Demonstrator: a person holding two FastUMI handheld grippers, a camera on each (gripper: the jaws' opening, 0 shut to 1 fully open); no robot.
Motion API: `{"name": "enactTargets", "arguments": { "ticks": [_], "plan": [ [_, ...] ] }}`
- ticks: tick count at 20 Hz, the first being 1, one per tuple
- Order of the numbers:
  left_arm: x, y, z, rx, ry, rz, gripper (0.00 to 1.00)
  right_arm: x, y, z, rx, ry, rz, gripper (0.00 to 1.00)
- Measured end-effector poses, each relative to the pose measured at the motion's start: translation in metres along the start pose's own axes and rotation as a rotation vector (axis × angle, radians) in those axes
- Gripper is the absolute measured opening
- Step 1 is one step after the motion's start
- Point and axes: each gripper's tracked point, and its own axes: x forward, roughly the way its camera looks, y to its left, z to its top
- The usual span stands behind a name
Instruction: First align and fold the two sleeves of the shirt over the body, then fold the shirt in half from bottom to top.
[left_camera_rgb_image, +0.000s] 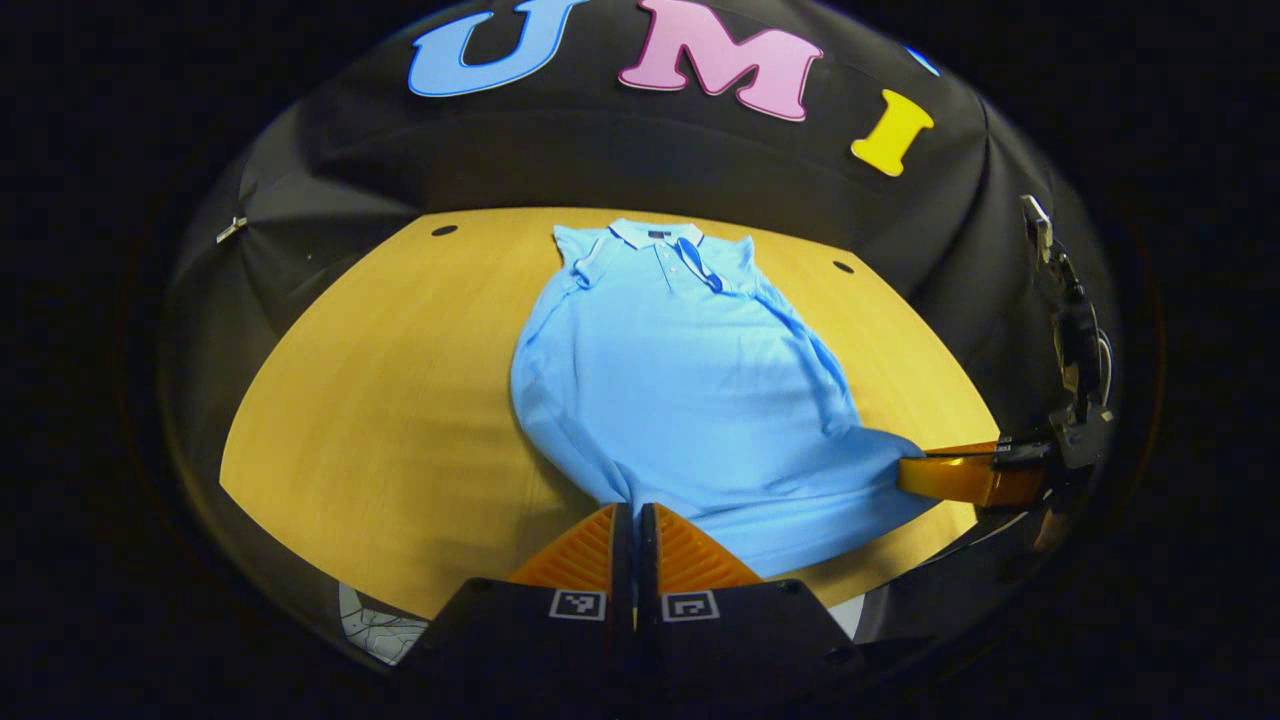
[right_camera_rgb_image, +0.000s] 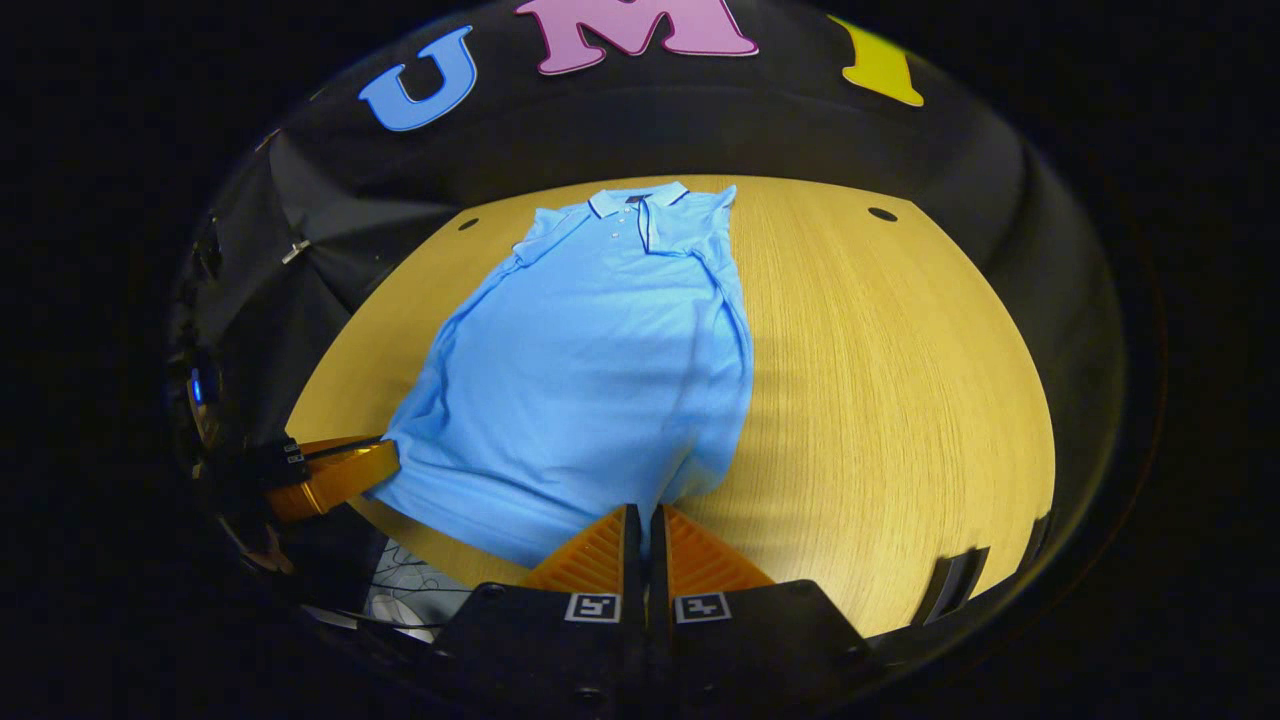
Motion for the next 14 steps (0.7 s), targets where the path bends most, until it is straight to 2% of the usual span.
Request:
{"name": "enactTargets", "arguments": {
  "ticks": [8,9,10,14],
  "plan": [
    [0.021,-0.008,0.139,-0.121,-0.126,-0.040,0.06,0.024,0.000,0.127,-0.076,-0.097,0.063,0.05],
    [0.027,-0.012,0.156,-0.150,-0.136,-0.058,0.02,0.030,0.000,0.146,-0.083,-0.115,0.069,0.05],
    [0.033,-0.014,0.172,-0.168,-0.145,-0.069,0.06,0.034,0.001,0.162,-0.093,-0.130,0.077,0.05],
    [0.066,-0.011,0.227,-0.160,-0.170,-0.066,0.06,0.058,-0.001,0.227,-0.106,-0.185,0.099,0.05]
  ]
}}
